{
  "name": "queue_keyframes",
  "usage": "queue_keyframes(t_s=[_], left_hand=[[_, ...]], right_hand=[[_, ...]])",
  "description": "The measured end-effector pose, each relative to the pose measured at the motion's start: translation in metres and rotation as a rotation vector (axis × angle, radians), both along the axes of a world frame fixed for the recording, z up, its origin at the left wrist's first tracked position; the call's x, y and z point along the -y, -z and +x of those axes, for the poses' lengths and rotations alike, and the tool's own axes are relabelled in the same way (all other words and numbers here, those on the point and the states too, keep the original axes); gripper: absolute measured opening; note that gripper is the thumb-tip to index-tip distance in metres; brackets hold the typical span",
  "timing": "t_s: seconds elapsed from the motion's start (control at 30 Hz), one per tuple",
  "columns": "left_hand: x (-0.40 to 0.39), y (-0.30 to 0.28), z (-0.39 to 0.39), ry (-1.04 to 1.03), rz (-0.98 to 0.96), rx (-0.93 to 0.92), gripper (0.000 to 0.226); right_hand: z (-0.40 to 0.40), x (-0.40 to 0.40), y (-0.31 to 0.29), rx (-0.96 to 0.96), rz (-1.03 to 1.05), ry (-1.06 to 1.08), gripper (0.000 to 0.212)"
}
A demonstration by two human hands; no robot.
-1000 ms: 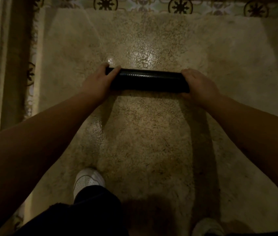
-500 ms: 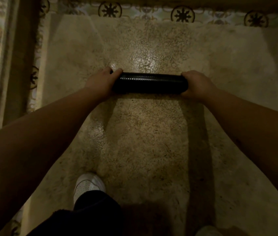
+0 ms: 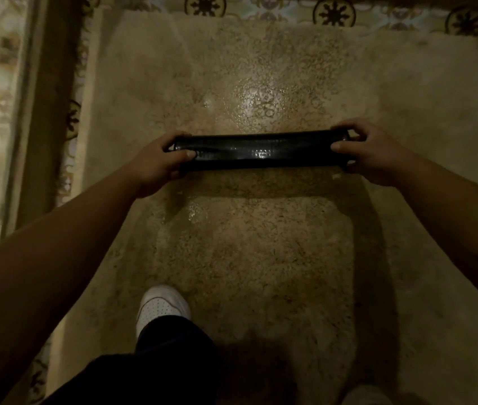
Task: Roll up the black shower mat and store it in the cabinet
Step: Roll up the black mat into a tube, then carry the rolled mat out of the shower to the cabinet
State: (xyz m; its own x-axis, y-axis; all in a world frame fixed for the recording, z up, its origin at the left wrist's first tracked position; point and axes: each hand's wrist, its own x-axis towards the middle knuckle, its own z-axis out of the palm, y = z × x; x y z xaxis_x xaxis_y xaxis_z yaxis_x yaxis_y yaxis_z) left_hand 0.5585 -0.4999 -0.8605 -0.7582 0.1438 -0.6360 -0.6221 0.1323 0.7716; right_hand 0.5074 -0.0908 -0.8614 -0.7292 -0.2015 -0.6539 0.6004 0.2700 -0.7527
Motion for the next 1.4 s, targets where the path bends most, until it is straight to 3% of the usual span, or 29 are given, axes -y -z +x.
queue_keyframes(t_s=[0.1,0.23,0.33,0.47,0.6,0.77,0.97,1.2,1.4], left_hand=[[0.0,-0.006,0.0,-0.135,0.072,0.009,0.022],[0.009,-0.018,-0.008,-0.138,0.065,0.01,0.02],[0.01,-0.029,-0.014,-0.136,0.088,-0.022,0.019],[0.009,-0.059,-0.022,-0.121,0.089,-0.004,0.018],[0.008,-0.118,-0.025,-0.189,0.17,0.104,0.032],[0.006,-0.231,-0.024,-0.222,0.17,0.072,0.03],[-0.005,-0.406,-0.01,-0.161,0.185,0.059,0.057],[0.001,-0.607,-0.007,-0.174,0.157,-0.016,0.047],[0.019,-0.745,0.006,-0.166,0.152,-0.083,0.033]], right_hand=[[0.003,0.012,-0.001,0.021,-0.109,0.069,0.036],[-0.003,0.019,-0.011,0.033,-0.128,0.029,0.049],[-0.012,0.02,-0.024,0.009,-0.113,0.065,0.045],[-0.028,0.016,-0.058,-0.022,-0.054,-0.024,0.041],[-0.036,0.013,-0.114,-0.057,-0.023,-0.057,0.044],[-0.02,0.007,-0.222,-0.05,-0.048,-0.05,0.035],[0.017,-0.003,-0.395,-0.096,-0.012,0.044,0.041],[0.042,0.022,-0.588,-0.264,0.029,0.247,0.046],[0.052,0.032,-0.738,-0.301,0.051,0.15,0.07]])
